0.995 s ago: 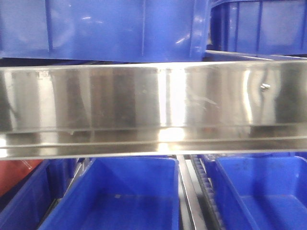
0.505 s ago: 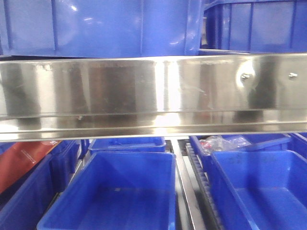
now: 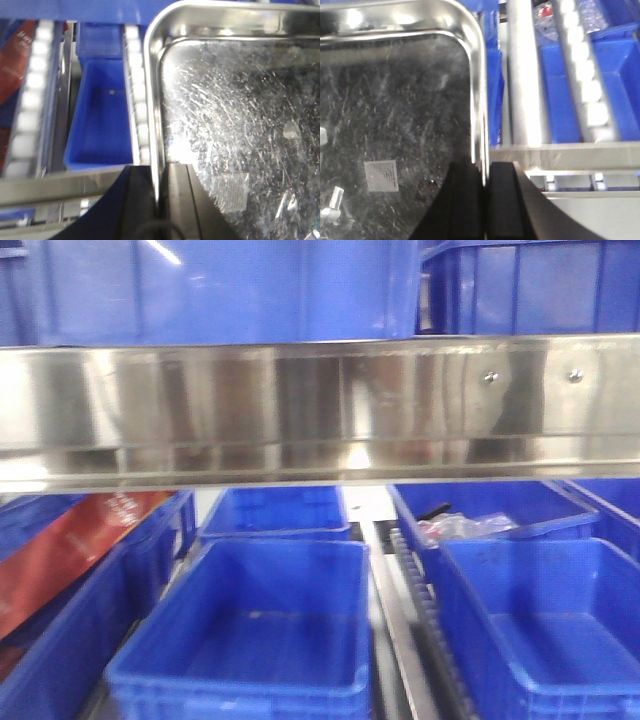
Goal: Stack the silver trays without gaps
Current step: 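Hold the tray in both grippers while the base backs away and turns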
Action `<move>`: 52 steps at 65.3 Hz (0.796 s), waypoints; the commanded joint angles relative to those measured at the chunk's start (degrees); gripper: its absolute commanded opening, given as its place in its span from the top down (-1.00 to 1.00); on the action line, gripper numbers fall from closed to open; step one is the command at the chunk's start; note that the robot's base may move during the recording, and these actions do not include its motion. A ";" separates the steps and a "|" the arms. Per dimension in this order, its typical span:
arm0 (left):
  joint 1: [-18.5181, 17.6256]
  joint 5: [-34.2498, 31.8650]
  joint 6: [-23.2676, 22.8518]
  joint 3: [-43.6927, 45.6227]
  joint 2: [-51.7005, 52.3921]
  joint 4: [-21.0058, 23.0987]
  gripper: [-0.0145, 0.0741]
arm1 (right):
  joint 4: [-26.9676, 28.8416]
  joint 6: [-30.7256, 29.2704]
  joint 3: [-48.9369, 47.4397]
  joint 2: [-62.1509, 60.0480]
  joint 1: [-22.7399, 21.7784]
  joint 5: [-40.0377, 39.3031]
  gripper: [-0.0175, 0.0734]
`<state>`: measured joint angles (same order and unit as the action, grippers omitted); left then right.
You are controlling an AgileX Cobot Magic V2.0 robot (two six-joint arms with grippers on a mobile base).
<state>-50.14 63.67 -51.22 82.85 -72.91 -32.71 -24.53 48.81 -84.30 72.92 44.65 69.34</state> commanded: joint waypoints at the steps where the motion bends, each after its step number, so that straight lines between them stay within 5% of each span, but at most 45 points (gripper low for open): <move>1: -0.66 -3.29 0.01 0.26 0.60 0.19 0.71 | -0.38 -0.14 -0.23 -0.51 0.06 -3.85 0.79; 52: -0.66 -3.29 0.01 0.26 0.60 0.05 0.71 | -0.38 -0.14 -0.23 -0.51 0.06 -3.85 0.79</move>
<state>-50.14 63.54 -51.22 82.85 -72.91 -33.04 -24.53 48.92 -84.30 72.92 44.65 69.12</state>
